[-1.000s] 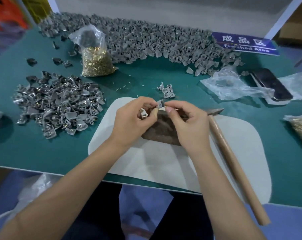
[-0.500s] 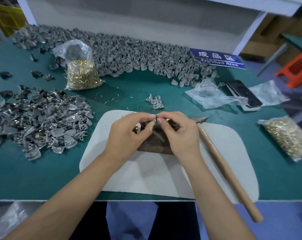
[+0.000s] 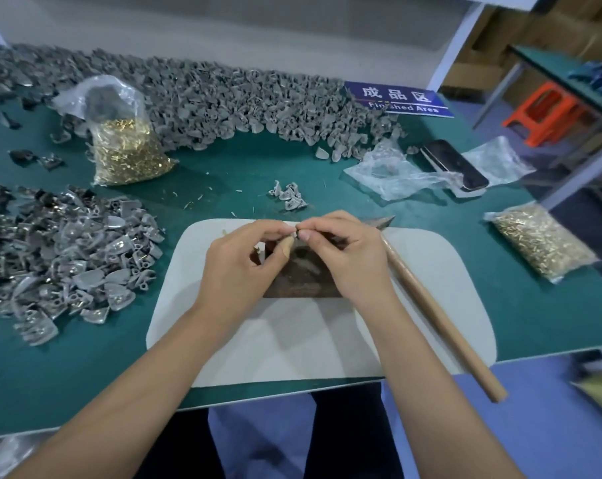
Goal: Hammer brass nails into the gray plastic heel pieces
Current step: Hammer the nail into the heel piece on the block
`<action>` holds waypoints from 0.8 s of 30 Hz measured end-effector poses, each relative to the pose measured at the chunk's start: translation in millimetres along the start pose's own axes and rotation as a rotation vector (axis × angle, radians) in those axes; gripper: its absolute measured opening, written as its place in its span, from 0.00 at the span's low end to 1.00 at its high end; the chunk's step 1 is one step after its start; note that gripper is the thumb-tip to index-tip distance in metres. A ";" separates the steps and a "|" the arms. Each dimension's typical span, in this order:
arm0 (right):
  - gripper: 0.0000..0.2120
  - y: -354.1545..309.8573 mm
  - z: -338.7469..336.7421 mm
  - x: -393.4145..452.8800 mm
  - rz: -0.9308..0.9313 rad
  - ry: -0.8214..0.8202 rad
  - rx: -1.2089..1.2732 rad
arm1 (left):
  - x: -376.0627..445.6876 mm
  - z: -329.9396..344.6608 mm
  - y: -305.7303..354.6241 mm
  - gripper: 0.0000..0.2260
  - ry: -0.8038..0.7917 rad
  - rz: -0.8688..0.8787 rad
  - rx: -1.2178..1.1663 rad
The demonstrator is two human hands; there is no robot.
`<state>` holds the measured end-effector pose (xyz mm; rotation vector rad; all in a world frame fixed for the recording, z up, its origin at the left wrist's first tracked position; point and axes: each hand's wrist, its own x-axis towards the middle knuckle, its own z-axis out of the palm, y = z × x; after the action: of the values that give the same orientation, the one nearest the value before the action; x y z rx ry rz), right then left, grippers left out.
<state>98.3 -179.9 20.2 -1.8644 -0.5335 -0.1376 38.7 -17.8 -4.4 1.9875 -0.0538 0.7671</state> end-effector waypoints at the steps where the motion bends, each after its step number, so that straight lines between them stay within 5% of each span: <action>1: 0.06 0.4 -0.1 -0.2 0.009 0.002 0.020 | 0.6 -0.2 0.5 0.10 -0.009 -0.009 -0.026; 12: 0.06 1.0 0.2 -0.3 0.003 -0.054 0.014 | -2.1 1.1 -0.1 0.06 -0.025 -0.166 -0.195; 24: 0.07 6.0 -2.7 6.0 0.007 -0.119 -0.067 | -6.4 5.3 -2.0 0.07 -0.002 -0.025 0.006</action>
<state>106.7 -182.1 18.1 -1.9484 -0.6108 -0.0401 36.9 -22.8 -11.1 1.9912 -0.0278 0.7498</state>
